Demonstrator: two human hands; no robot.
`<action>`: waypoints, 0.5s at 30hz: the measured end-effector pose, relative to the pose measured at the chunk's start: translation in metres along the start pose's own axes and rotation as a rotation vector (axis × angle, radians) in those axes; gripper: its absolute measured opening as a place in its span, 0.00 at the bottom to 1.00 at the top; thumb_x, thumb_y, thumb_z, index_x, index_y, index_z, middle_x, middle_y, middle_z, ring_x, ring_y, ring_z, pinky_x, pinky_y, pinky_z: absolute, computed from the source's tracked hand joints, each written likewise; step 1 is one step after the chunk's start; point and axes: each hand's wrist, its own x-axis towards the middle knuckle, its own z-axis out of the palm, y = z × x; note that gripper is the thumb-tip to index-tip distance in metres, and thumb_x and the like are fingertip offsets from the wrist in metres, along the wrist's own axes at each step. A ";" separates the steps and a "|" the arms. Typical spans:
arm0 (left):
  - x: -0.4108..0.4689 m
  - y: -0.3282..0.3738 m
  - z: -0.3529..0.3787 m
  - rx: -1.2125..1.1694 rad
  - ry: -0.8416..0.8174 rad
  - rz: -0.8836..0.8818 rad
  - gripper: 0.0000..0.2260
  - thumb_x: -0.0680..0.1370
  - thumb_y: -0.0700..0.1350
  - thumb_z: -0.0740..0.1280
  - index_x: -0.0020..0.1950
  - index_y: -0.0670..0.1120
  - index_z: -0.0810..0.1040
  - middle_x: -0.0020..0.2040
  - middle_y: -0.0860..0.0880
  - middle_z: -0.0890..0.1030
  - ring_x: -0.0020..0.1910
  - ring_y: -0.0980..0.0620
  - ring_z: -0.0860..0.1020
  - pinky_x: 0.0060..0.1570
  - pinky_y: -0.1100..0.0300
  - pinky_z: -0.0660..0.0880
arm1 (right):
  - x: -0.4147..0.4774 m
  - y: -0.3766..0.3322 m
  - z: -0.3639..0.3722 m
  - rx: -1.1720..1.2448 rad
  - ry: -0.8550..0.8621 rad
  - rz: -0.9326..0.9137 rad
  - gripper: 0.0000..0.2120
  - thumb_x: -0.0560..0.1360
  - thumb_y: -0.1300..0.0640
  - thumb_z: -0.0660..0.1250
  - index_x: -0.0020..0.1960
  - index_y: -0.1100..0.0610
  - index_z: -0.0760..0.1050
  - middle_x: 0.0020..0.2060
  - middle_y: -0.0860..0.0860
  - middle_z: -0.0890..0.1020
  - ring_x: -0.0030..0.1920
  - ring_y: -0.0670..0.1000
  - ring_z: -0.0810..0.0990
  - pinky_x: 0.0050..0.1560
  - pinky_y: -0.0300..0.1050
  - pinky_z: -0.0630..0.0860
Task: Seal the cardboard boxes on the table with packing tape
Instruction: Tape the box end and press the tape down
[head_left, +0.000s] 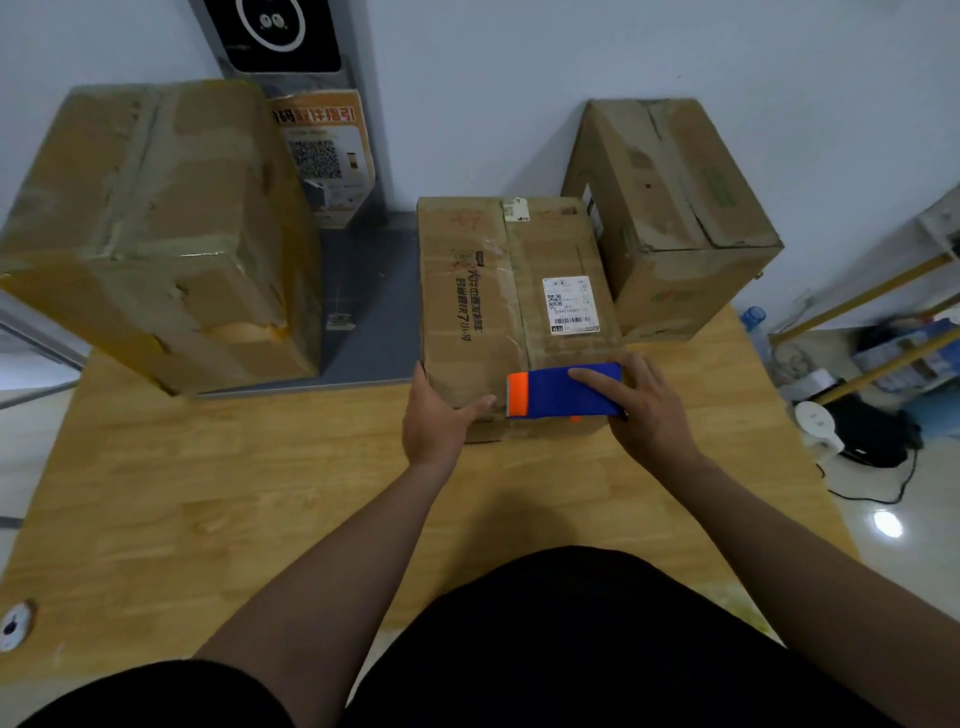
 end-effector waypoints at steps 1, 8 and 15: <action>0.000 -0.003 -0.002 0.001 -0.005 0.004 0.51 0.64 0.65 0.80 0.80 0.52 0.59 0.71 0.51 0.76 0.68 0.47 0.76 0.60 0.45 0.79 | -0.001 -0.001 0.000 0.004 -0.005 -0.007 0.31 0.74 0.62 0.70 0.73 0.43 0.68 0.59 0.57 0.73 0.55 0.57 0.74 0.41 0.52 0.79; -0.013 -0.029 -0.023 -0.335 -0.043 -0.124 0.45 0.75 0.51 0.77 0.84 0.48 0.53 0.73 0.49 0.76 0.69 0.51 0.75 0.57 0.63 0.76 | -0.002 -0.008 -0.001 0.051 -0.021 0.006 0.32 0.73 0.63 0.72 0.73 0.43 0.70 0.57 0.54 0.73 0.56 0.55 0.73 0.38 0.47 0.76; -0.014 -0.035 -0.031 -0.388 -0.040 -0.093 0.31 0.82 0.51 0.68 0.82 0.47 0.62 0.73 0.48 0.75 0.70 0.55 0.73 0.63 0.64 0.70 | 0.001 -0.009 0.000 0.047 -0.022 0.017 0.32 0.74 0.62 0.73 0.73 0.42 0.67 0.56 0.53 0.73 0.54 0.54 0.74 0.36 0.48 0.78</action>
